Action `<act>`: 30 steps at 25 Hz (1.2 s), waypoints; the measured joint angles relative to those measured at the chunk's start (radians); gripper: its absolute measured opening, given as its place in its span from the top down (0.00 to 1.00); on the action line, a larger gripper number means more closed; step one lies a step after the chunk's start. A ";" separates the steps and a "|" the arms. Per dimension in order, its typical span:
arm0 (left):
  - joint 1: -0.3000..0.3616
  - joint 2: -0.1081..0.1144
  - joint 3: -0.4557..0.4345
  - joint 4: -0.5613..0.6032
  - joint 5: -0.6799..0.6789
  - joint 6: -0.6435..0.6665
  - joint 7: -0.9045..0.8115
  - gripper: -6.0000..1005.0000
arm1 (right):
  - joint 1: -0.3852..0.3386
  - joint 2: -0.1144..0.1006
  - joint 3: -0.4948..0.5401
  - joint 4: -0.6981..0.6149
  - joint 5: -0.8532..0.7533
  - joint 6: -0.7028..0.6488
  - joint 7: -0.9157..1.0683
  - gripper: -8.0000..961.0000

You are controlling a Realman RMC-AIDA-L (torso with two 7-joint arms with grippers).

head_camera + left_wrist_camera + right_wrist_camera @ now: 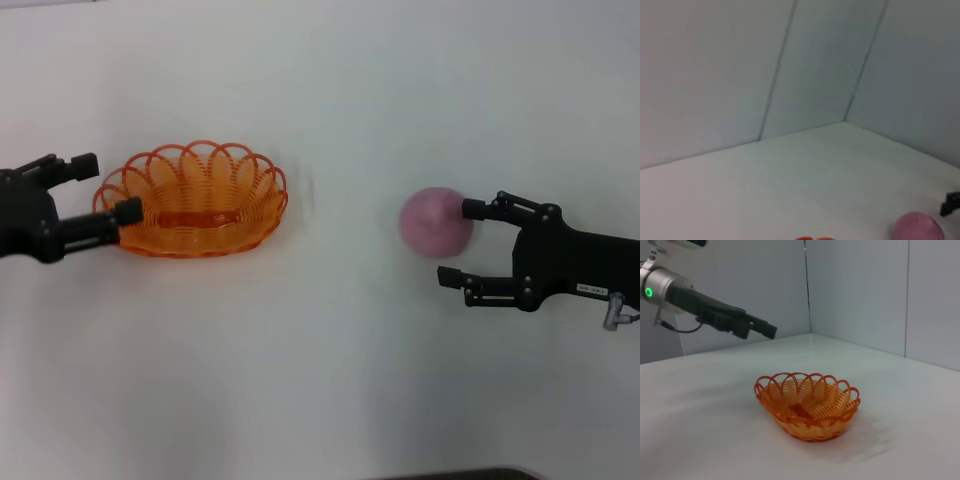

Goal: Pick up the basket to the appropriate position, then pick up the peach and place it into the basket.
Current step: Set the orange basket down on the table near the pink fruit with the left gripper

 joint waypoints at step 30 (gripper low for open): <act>0.176 -0.015 -0.034 -0.181 0.082 -0.013 0.496 0.12 | -0.001 -0.002 -0.002 0.000 -0.004 0.005 -0.008 0.01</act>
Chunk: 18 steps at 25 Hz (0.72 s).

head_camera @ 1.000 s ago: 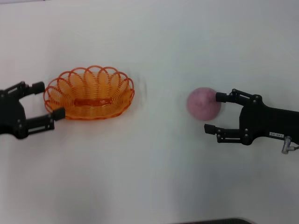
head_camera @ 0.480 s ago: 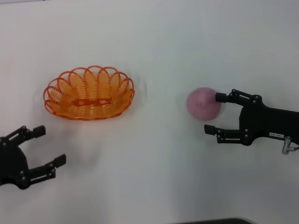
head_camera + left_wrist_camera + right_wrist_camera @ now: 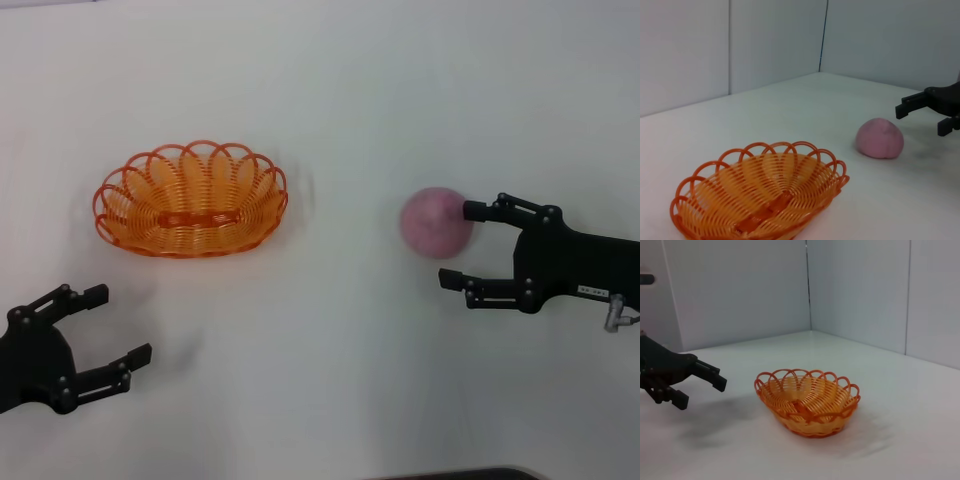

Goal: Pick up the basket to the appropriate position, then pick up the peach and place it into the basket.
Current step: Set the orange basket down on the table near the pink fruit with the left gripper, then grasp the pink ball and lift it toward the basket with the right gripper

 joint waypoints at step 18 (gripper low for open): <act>-0.007 0.001 -0.002 0.004 -0.009 0.008 -0.006 0.12 | 0.017 -0.008 -0.001 -0.114 0.000 -0.058 0.438 0.01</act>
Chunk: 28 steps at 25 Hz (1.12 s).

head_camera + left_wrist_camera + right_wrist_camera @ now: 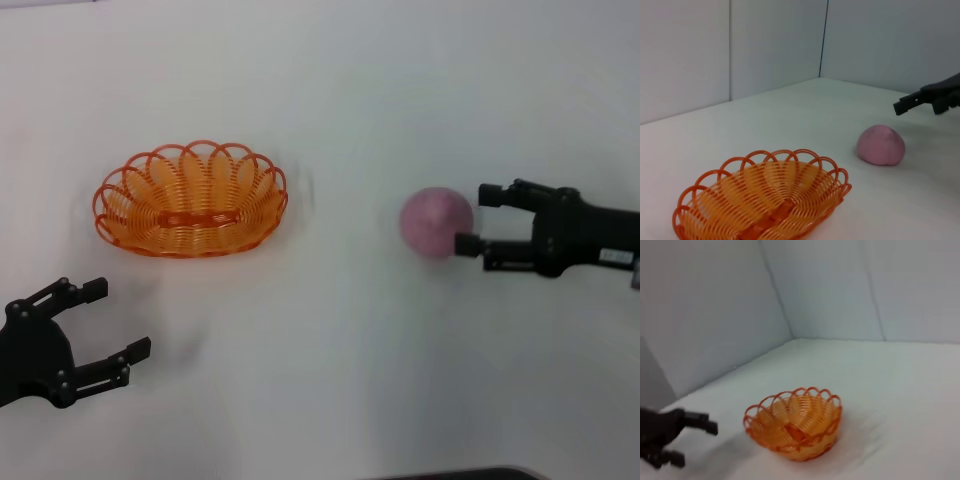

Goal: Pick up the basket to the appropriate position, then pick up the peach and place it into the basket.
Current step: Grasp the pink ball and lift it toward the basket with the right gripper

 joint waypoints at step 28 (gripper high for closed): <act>-0.006 0.002 0.000 0.013 -0.006 0.010 -0.001 0.12 | 0.124 -0.007 -0.186 -0.459 -0.223 -0.060 0.420 0.01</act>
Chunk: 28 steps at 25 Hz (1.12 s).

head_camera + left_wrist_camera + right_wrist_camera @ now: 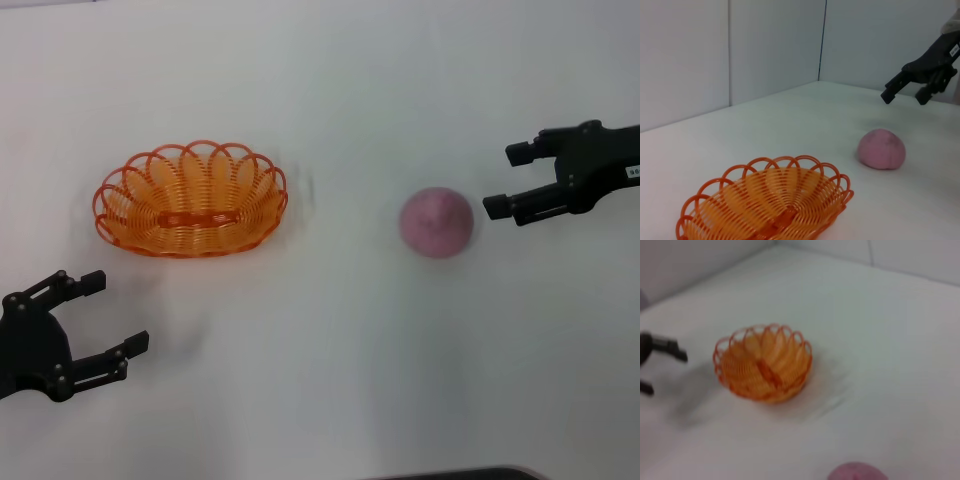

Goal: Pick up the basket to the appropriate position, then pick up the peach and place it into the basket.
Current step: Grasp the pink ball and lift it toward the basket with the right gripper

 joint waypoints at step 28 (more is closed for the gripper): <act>-0.008 0.000 -0.014 0.000 0.002 0.001 -0.015 0.16 | 0.101 0.013 -0.154 -0.066 -0.118 0.020 0.038 0.04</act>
